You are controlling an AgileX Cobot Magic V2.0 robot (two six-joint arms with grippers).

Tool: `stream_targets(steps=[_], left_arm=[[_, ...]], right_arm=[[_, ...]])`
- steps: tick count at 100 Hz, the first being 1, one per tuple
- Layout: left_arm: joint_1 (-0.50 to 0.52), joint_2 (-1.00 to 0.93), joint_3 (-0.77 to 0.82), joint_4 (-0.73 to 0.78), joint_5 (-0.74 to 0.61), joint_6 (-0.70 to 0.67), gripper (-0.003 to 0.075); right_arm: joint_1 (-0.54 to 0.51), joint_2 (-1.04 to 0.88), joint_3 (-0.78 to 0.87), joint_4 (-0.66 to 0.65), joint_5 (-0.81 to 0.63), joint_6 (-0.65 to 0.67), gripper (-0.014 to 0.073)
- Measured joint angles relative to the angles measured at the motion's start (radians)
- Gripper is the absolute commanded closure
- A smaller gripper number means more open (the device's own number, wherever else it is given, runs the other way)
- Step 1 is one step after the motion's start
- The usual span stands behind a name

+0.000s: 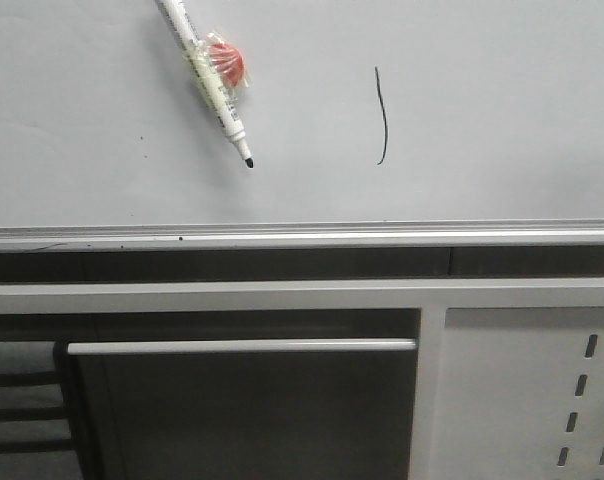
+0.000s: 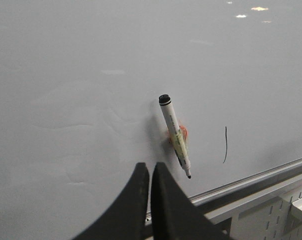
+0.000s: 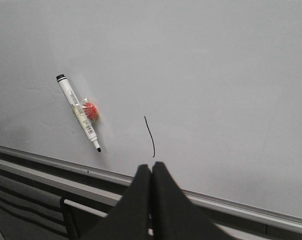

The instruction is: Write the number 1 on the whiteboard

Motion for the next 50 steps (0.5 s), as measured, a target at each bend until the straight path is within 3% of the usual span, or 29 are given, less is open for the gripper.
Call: stream_targets(steps=[50], left_arm=[[0.016, 0.005, 0.000, 0.040, -0.041, -0.041, 0.0741]], right_arm=[[0.000, 0.000, 0.000, 0.000, 0.003, 0.000, 0.0648]])
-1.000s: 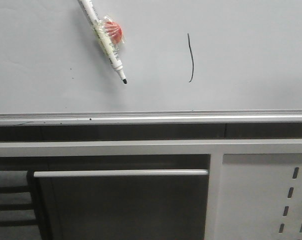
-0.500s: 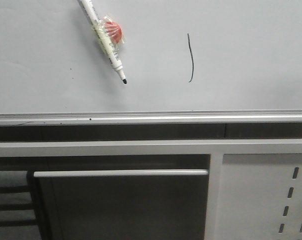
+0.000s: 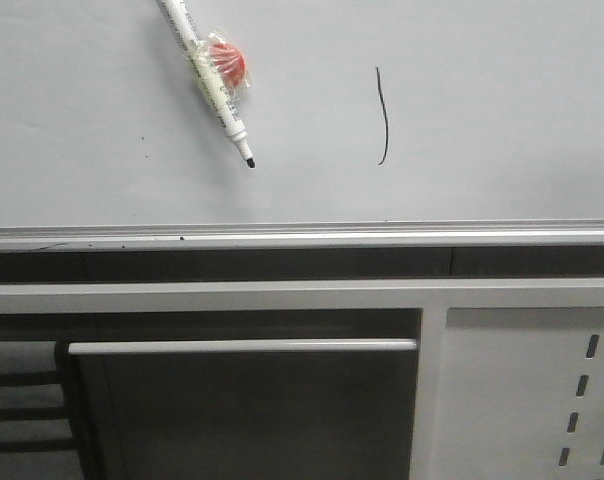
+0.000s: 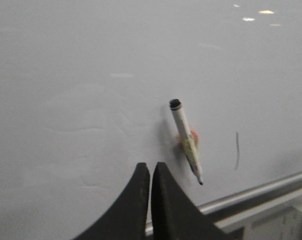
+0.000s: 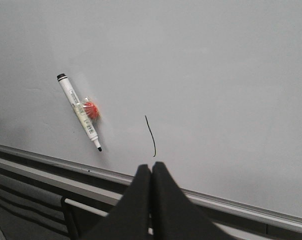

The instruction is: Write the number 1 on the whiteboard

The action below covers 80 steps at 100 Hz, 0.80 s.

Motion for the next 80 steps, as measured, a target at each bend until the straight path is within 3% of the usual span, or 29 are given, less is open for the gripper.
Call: stream_targets(steps=[8, 18, 30, 41, 58, 80], left_arm=[[0.058, 0.009, 0.005, 0.108, -0.033, -0.102, 0.0741], [0.167, 0.012, 0.021, 0.340, -0.029, -0.333, 0.0741], [0.315, -0.011, 0.059, 0.652, 0.066, -0.627, 0.0741], [0.434, -0.061, 0.100, 0.826, 0.159, -0.819, 0.0741], [0.583, -0.178, 0.161, 1.012, 0.279, -1.004, 0.0741], [0.697, -0.242, 0.194, 1.044, 0.335, -1.053, 0.0741]], right_arm=[[0.000, 0.000, 0.000, 0.000, 0.002, 0.000, 0.0648], [0.000, 0.000, 0.000, 0.000, 0.002, 0.000, 0.0648], [0.000, 0.000, 0.000, 0.000, 0.002, 0.002, 0.0648], [0.000, 0.000, 0.000, 0.000, 0.002, 0.002, 0.0648], [0.000, 0.000, 0.000, 0.000, 0.002, 0.002, 0.0648], [0.000, 0.000, 0.000, 0.002, 0.002, 0.002, 0.0648]])
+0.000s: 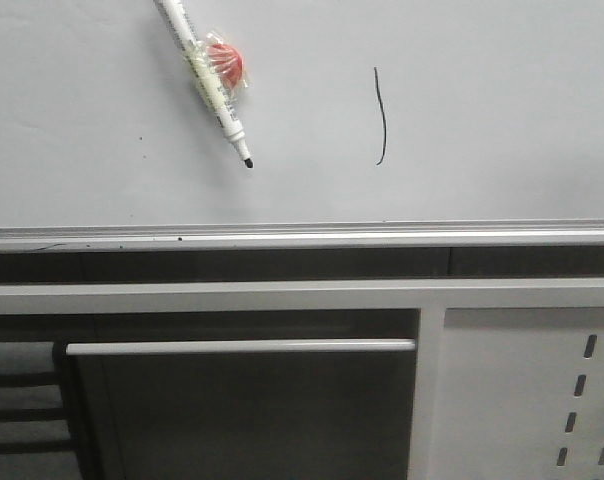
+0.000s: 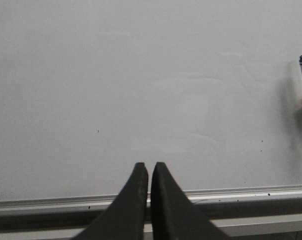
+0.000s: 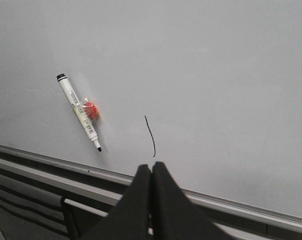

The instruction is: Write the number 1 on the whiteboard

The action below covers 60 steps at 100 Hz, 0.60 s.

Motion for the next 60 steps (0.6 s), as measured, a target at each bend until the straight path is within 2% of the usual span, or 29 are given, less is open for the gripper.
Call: stream_targets(steps=[15, 60], left_arm=[[0.034, 0.000, 0.000, -0.002, 0.027, -0.002, 0.0741], [0.035, 0.000, 0.000, -0.002, 0.038, -0.002, 0.0741]], right_arm=[[0.000, 0.000, 0.000, 0.000, 0.000, 0.000, 0.0648], [0.000, 0.000, 0.000, 0.000, 0.000, 0.000, 0.0648]])
